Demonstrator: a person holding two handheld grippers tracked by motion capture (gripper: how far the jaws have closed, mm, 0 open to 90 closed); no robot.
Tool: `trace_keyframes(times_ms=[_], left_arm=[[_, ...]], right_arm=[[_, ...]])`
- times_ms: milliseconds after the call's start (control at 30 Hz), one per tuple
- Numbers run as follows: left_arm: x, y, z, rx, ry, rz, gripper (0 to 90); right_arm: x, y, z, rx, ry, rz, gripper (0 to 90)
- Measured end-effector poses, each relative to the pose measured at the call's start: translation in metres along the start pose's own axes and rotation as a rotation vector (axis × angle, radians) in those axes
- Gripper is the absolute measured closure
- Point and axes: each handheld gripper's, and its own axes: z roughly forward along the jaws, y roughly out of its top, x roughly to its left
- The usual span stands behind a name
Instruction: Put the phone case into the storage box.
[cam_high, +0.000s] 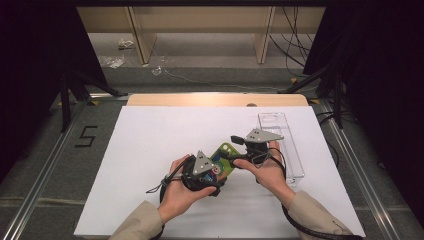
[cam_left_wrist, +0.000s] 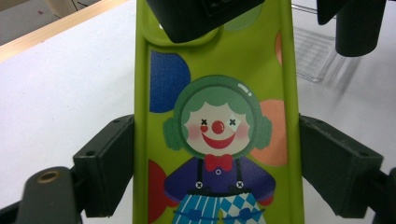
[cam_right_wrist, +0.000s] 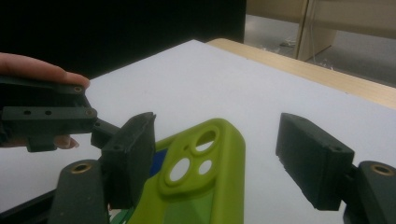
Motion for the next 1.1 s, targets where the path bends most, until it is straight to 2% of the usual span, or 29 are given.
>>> trace_keyframes(times_ms=[733,1100], left_arm=[[-0.0004,-0.0001,0.0011,-0.001,-0.004,0.001,16.3],[-0.0002,0.0001,0.0012,0.002,-0.009,0.004,16.3]], right_arm=[[-0.0023,-0.0008,0.0046,0.018,0.043,0.046,50.7],[-0.0042,-0.0007,0.0046,0.024,0.062,0.098,56.0]])
